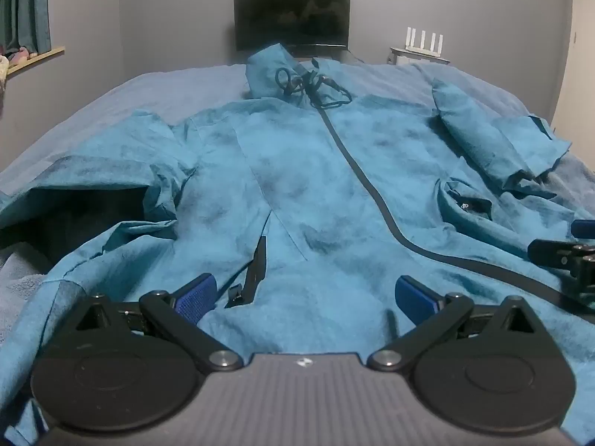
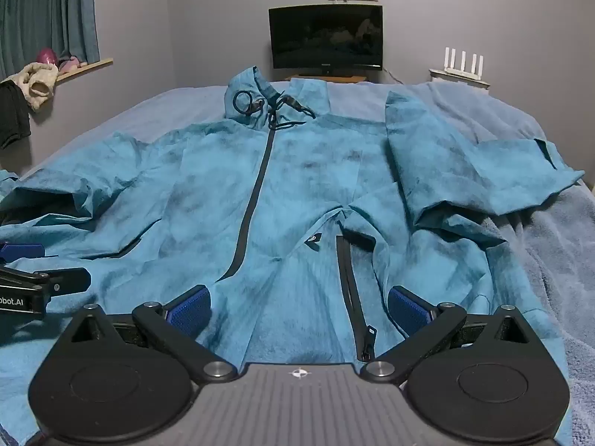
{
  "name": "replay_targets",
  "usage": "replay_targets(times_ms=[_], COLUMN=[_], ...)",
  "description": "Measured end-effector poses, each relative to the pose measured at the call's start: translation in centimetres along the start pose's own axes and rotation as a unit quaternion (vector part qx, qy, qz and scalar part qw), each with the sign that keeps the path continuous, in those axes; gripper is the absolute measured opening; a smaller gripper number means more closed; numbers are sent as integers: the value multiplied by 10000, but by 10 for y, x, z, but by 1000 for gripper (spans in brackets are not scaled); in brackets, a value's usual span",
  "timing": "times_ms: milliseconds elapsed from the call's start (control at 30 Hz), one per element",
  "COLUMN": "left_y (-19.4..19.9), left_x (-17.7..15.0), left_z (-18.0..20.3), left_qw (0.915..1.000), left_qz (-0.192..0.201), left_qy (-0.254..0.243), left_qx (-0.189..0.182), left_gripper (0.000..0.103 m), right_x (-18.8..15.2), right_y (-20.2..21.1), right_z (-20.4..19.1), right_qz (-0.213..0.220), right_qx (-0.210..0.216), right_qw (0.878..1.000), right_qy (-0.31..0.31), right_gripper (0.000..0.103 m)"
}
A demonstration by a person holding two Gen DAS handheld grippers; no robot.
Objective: Fold large clothes
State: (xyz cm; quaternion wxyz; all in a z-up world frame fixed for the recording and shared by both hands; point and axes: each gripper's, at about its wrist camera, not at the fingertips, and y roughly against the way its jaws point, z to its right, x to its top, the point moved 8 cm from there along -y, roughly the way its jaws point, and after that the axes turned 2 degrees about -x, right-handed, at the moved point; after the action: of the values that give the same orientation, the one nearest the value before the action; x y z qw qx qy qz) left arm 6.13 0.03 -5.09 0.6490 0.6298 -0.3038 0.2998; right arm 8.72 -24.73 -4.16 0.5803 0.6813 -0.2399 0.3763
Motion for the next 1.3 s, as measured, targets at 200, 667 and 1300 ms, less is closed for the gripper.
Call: replay_targets(times_ms=[200, 667, 1300], left_y=[-1, 0, 0], left_x=[0, 0, 0], left_z=[2, 0, 0], left_qw=[10000, 10000, 10000], left_qz=[-32, -37, -43], left_qy=[-9, 23, 20], left_qx=[-3, -19, -17], left_gripper=[103, 103, 103], right_x=[0, 1, 0], right_y=[0, -2, -2], right_z=[1, 0, -1], right_qz=[-6, -20, -37], right_qx=[1, -4, 2], right_qw=[10000, 10000, 10000], right_qy=[4, 6, 0], right_gripper=[103, 103, 103])
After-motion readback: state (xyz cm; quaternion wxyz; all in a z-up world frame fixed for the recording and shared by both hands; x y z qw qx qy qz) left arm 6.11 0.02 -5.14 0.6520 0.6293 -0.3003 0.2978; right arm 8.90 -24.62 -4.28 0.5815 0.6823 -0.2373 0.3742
